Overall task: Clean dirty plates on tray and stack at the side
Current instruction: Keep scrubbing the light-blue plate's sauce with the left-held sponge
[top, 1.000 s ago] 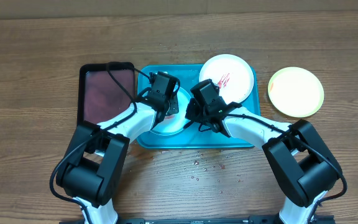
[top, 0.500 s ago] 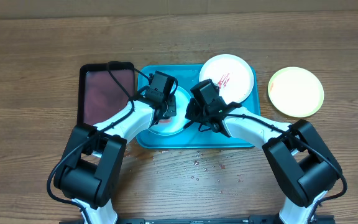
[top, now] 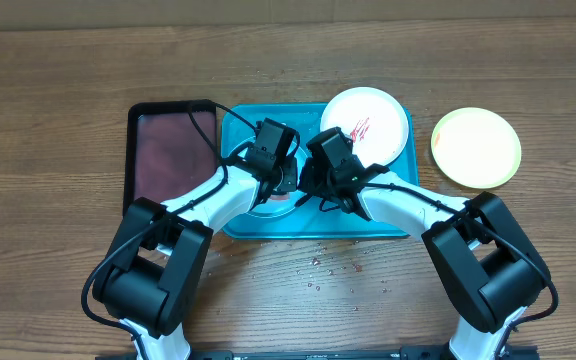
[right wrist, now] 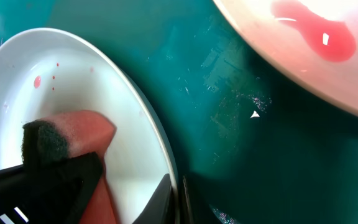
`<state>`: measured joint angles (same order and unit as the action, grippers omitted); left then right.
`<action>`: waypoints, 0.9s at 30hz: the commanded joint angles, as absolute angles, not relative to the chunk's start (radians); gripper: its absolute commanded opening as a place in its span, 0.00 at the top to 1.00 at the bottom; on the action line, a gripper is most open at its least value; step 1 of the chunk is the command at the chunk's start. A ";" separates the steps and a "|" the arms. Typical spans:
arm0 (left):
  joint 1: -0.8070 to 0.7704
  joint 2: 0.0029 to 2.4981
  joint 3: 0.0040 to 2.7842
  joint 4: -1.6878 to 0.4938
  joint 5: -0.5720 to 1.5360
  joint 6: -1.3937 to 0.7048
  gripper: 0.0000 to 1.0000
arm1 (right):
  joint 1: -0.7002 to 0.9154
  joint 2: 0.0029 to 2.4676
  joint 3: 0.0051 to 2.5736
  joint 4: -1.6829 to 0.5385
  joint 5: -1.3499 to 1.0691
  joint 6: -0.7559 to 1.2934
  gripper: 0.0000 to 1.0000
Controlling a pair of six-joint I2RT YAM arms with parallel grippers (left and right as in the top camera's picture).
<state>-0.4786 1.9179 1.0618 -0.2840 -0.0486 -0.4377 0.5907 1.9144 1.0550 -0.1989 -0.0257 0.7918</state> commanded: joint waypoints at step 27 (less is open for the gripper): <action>-0.411 2.120 0.866 -0.434 -0.105 -0.471 0.96 | 0.593 1.921 1.082 -0.184 -0.020 0.820 0.96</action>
